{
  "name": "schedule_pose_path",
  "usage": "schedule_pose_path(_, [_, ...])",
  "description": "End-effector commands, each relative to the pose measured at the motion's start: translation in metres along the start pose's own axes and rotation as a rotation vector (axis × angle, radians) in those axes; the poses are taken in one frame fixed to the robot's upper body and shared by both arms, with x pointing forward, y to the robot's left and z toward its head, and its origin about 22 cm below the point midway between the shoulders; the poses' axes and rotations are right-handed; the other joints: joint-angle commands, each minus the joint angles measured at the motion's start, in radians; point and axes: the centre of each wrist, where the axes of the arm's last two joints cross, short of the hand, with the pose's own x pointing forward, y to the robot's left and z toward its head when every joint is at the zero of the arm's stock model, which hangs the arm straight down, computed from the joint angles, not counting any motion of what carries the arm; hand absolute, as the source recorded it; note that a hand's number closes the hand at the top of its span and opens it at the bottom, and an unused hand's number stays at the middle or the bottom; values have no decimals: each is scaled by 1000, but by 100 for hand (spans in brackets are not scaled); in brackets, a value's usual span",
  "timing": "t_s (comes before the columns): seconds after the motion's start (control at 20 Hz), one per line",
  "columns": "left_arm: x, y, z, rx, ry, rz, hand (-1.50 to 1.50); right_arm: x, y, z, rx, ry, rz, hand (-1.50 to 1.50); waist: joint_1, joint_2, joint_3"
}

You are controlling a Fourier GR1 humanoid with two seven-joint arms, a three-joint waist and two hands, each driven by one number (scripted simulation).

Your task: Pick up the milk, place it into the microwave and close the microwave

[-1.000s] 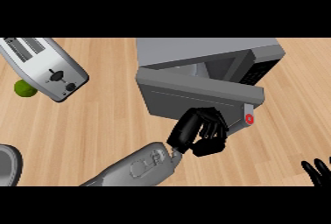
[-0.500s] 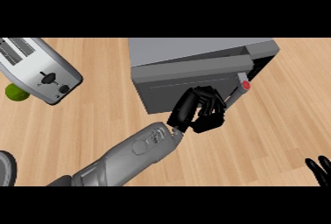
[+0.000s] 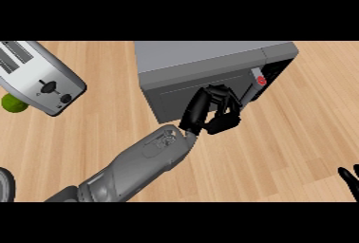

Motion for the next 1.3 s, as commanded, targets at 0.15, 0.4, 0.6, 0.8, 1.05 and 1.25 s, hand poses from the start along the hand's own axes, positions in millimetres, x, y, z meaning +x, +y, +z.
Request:
schedule_pose_path(0.15, [5, 17, -21, 109, 52, 58, 150, 6, -1, -5, 7, -19, -17, -150, -22, 17, 1])
schedule_pose_path(0.4, [-4, 21, -17, 156, 16, 39, 150, 12, 0, -9, 53, -31, -22, -150, -17, 20, 0])
schedule_pose_path(0.6, [-3, 18, -17, 164, -34, 38, 150, 13, 4, -12, 102, -43, -48, -150, -28, 23, 1])
schedule_pose_path(0.8, [-5, 17, -14, 182, -38, 48, 150, 16, 5, -17, 139, -43, -53, -150, -30, 28, 0])
schedule_pose_path(1.05, [-5, 18, -16, 196, -53, 47, 150, 15, 5, -17, 149, -41, -63, -150, -44, 29, 1])
schedule_pose_path(1.25, [-4, 18, -17, 213, -63, 49, 150, 16, 6, -18, 181, -27, -65, -150, -53, 27, 1])
